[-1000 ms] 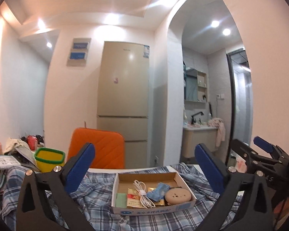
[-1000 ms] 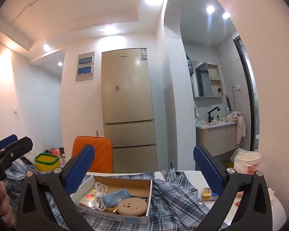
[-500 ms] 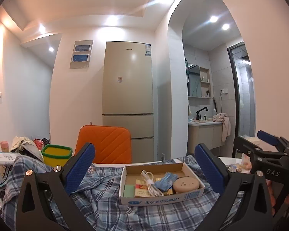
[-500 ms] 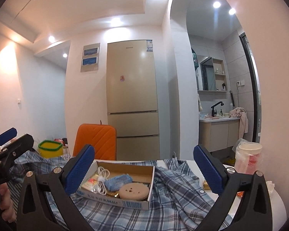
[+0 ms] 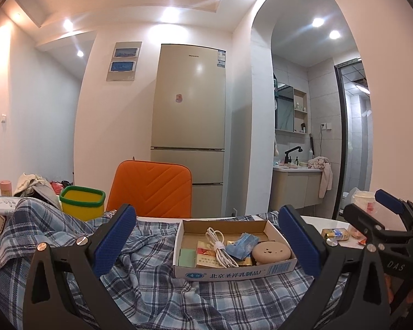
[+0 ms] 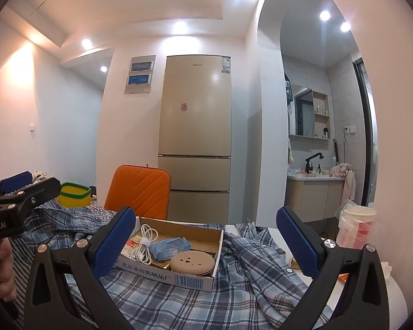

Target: Organize soft objects

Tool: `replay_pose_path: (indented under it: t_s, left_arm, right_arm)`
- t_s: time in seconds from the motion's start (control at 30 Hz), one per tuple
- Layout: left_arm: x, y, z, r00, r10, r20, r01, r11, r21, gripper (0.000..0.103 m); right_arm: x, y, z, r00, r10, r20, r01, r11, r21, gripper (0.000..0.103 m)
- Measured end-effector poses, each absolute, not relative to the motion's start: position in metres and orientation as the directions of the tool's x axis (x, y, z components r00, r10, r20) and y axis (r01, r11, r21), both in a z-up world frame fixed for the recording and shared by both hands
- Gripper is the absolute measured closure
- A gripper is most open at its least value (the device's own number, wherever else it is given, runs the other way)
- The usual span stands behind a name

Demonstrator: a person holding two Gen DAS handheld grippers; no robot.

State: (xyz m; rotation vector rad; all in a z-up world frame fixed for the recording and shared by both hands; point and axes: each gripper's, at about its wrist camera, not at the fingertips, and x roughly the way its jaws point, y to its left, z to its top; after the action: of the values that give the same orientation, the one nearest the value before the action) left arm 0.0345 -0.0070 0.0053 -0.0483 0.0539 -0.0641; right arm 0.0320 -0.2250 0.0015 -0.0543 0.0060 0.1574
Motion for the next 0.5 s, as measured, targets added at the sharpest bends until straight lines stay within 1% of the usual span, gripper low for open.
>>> replay_pose_path:
  t_s: [0.07, 0.33, 0.5]
  left_arm:
    - [0.0362, -0.0079, 0.0055, 0.994, -0.087, -0.061, 0.084, 0.995, -0.047, 0.000]
    - [0.0359, -0.0065, 0.0054, 0.995, -0.073, -0.062, 0.070, 0.996, -0.054, 0.000]
    - [0.0388, -0.0075, 0.0051, 0.996, -0.051, -0.080, 0.047, 0.998, -0.048, 0.000]
  right_arm:
    - [0.0329, -0.2270, 0.0019, 0.988, 0.157, -0.014, -0.157, 0.987, -0.045, 0.000]
    - [0.0346, -0.2277, 0.0021, 0.988, 0.155, -0.016, -0.155, 0.987, -0.042, 0.000]
    - [0.0348, -0.2272, 0.0011, 0.987, 0.157, -0.021, -0.158, 0.987, -0.040, 0.000]
